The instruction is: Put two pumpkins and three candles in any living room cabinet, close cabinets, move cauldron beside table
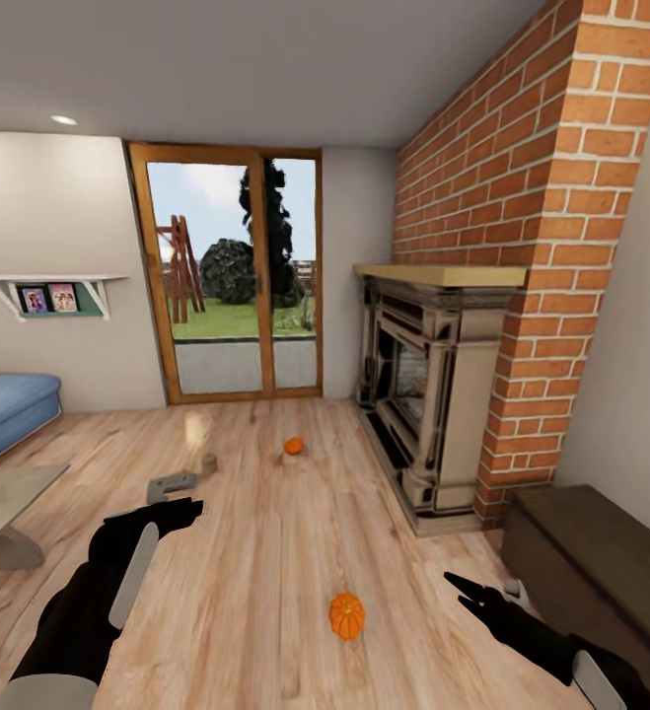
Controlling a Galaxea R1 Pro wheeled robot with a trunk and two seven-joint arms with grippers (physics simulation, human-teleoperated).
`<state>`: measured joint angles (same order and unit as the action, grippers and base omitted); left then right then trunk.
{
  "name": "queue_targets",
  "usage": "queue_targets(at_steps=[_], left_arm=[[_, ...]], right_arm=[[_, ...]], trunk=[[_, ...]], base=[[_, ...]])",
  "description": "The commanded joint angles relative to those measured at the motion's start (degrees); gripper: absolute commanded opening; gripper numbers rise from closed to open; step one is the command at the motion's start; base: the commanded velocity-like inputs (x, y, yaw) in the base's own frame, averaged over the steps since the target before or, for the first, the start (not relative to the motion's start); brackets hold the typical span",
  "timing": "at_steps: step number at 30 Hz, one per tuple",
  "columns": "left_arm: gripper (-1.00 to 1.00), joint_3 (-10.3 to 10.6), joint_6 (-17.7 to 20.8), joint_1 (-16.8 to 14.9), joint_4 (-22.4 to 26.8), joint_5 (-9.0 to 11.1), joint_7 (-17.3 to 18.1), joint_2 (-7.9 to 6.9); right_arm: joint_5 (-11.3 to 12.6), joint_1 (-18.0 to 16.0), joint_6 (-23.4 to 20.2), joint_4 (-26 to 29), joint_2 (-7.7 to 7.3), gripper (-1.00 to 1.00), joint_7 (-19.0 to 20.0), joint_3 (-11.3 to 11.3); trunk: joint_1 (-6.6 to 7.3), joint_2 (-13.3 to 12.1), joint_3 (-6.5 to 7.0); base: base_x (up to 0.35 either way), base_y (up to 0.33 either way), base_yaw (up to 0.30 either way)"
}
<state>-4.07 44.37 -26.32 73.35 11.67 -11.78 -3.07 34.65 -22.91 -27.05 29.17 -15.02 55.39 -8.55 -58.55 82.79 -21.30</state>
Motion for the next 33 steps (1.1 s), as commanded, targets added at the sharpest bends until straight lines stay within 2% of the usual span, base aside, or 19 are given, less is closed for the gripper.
queue_targets(at_steps=[1, 23, 26, 29, 33], left_arm=[[1.0, 0.0, 0.2, 0.0, 0.0, 0.6, -0.4, -0.01], [1.0, 0.0, 0.8, -0.1, -0.6, 0.6, 0.4, -0.29], [1.0, 0.0, 0.9, -1.0, -3.4, 0.7, 0.5, -0.65], [1.0, 0.0, 0.8, -2.8, -9.2, 1.0, 2.2, -1.16], [1.0, 0.4, 0.0, -3.6, -13.1, 0.9, 7.5, -1.31]], right_arm=[[0.3, 0.0, -0.5, 0.0, -0.01, 1.0, 0.1, -0.1], [0.4, 0.0, -0.5, 0.0, -0.01, 1.0, 0.2, -0.1], [0.4, 0.0, -0.5, 0.0, -0.01, 1.0, 0.2, -0.1], [0.4, 0.0, -0.5, 0.0, -0.01, 1.0, 0.2, -0.1], [0.4, 0.0, -0.5, 0.0, -0.08, 1.0, 0.1, -0.1]], trunk=[[-0.04, 0.0, -0.05], [-0.04, 0.0, 0.0], [-0.04, 0.0, 0.0], [-0.04, 0.0, 0.0], [-0.04, 0.0, 0.0]], base=[[0.319, 0.128, 0.125], [0.293, 0.164, 0.016], [0.286, 0.17, 0.0], [0.286, 0.17, 0.0], [0.232, 0.13, 0.0]])
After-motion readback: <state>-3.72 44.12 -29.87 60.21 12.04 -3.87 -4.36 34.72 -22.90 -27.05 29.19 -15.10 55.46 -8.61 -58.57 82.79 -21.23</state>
